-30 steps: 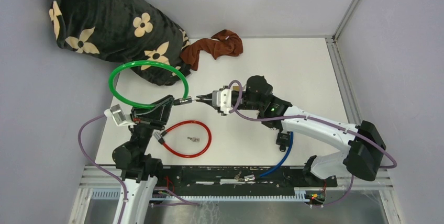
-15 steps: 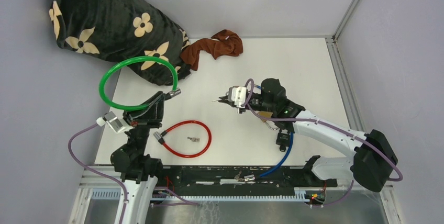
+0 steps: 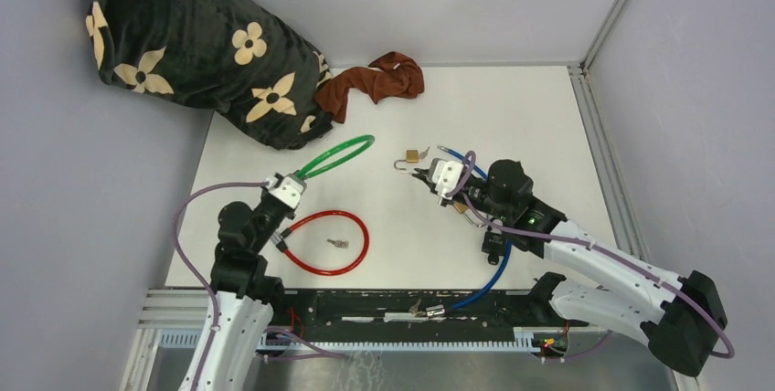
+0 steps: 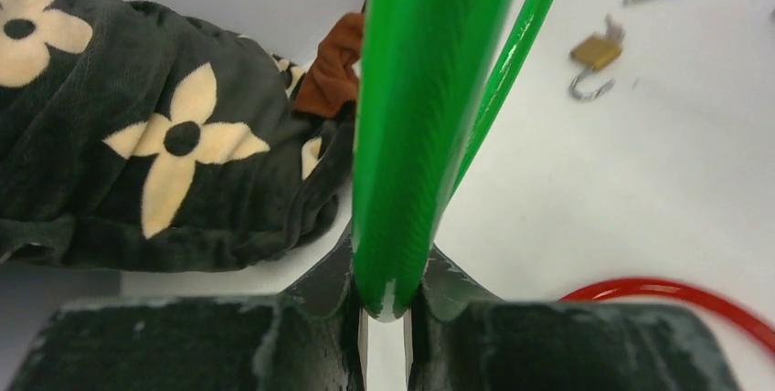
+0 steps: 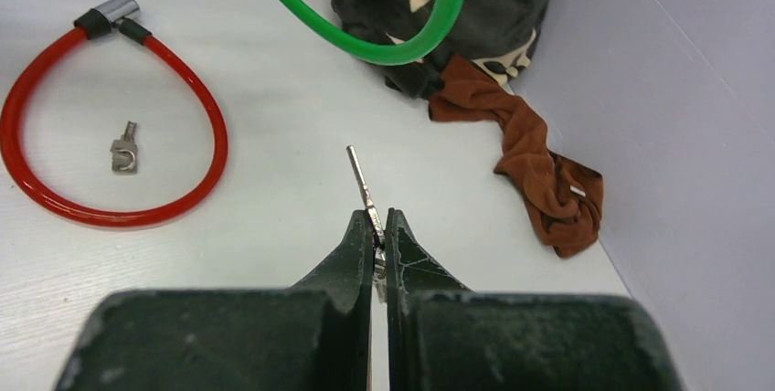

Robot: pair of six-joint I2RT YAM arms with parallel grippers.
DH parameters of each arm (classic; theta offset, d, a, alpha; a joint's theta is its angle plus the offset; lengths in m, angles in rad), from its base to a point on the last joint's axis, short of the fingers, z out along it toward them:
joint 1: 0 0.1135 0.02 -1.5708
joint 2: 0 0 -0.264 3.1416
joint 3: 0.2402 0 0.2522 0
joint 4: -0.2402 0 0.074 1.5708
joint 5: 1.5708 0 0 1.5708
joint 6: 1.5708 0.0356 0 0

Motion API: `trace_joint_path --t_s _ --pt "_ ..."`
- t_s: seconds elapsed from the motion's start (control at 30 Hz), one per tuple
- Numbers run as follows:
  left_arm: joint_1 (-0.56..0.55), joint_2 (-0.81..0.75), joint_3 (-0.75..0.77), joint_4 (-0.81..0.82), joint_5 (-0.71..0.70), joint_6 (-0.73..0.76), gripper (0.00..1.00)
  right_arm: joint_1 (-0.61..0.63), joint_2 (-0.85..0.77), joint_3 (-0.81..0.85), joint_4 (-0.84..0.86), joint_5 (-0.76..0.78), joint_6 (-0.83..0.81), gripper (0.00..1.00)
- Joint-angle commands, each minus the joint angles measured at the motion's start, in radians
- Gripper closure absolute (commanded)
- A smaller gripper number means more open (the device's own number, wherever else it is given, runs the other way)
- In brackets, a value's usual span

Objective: Lock with the key
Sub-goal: Place the lock at the center of the board.

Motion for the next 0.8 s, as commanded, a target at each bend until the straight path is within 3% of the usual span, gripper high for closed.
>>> trace_joint_path --t_s 0.0,0.17,0.47,0.57,0.77 --pt "-0.021 0.108 0.014 0.051 0.003 0.44 0.98 -0.002 -0.09 -0.056 -0.038 0.121 0.017 1.0" --pt "-0.045 0.381 0.024 0.199 -0.038 0.671 0.98 -0.002 -0.159 -0.1 -0.063 0.137 0.023 1.0" --pt "-0.071 0.716 0.047 0.342 0.092 1.057 0.97 -0.002 -0.135 -0.16 -0.005 0.093 0.075 1.0" --pt "-0.073 0.769 0.057 0.28 0.101 1.146 0.76 -0.002 -0.107 -0.161 0.023 0.055 0.101 1.0" --pt "-0.071 0.755 -0.009 0.041 0.009 1.386 0.14 0.001 0.06 -0.119 0.142 -0.023 0.214 1.0"
